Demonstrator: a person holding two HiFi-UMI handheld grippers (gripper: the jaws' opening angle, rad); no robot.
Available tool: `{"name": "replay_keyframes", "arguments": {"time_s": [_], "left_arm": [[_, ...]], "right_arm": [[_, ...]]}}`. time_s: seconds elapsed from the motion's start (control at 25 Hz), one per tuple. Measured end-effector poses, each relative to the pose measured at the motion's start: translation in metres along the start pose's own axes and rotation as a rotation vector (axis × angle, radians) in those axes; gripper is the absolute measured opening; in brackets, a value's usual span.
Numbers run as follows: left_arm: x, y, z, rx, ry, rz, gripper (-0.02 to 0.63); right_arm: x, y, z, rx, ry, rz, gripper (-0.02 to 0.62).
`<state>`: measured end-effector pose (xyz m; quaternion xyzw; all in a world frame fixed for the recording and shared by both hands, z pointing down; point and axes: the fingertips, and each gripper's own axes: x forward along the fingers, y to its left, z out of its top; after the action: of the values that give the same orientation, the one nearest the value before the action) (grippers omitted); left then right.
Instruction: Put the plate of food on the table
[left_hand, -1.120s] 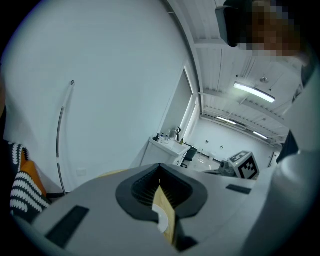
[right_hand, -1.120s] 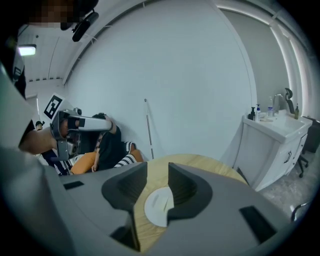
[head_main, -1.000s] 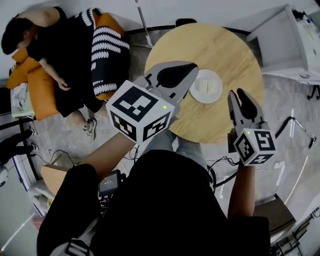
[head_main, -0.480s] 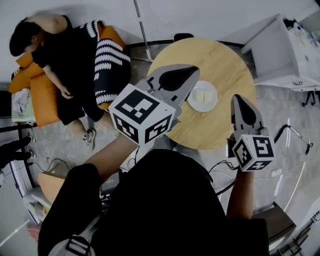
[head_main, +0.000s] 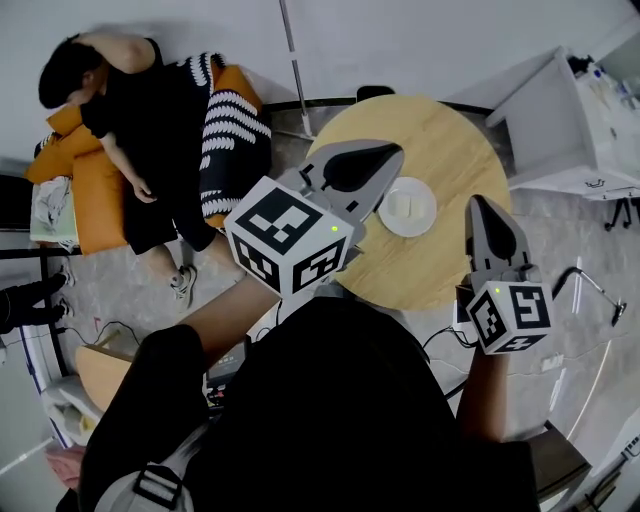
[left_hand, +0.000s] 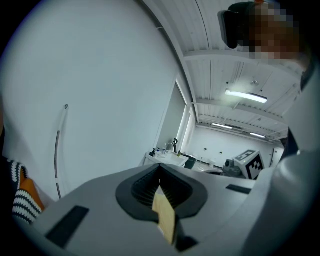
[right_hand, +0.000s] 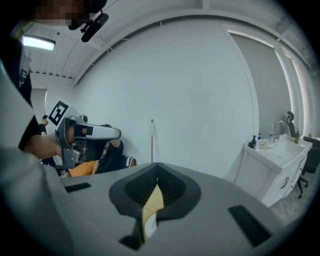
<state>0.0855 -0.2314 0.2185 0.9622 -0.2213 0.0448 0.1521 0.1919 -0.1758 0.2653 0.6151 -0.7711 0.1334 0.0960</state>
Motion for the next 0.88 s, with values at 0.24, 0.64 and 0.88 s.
{"name": "replay_keyframes", "arguments": {"time_s": [0.24, 0.64, 0.88], "left_arm": [[0.006, -0.011, 0.015, 0.007, -0.023, -0.018, 0.006], [0.011, -0.020, 0.028, 0.020, -0.052, -0.031, 0.006], [0.008, -0.023, 0.023, 0.015, -0.047, -0.036, 0.006]], "right_arm": [[-0.006, 0.000, 0.019, -0.010, -0.052, -0.002, 0.009], [-0.023, -0.009, 0.031, 0.026, -0.118, -0.020, 0.009], [-0.027, -0.004, 0.031, 0.007, -0.116, -0.025, 0.009]]}}
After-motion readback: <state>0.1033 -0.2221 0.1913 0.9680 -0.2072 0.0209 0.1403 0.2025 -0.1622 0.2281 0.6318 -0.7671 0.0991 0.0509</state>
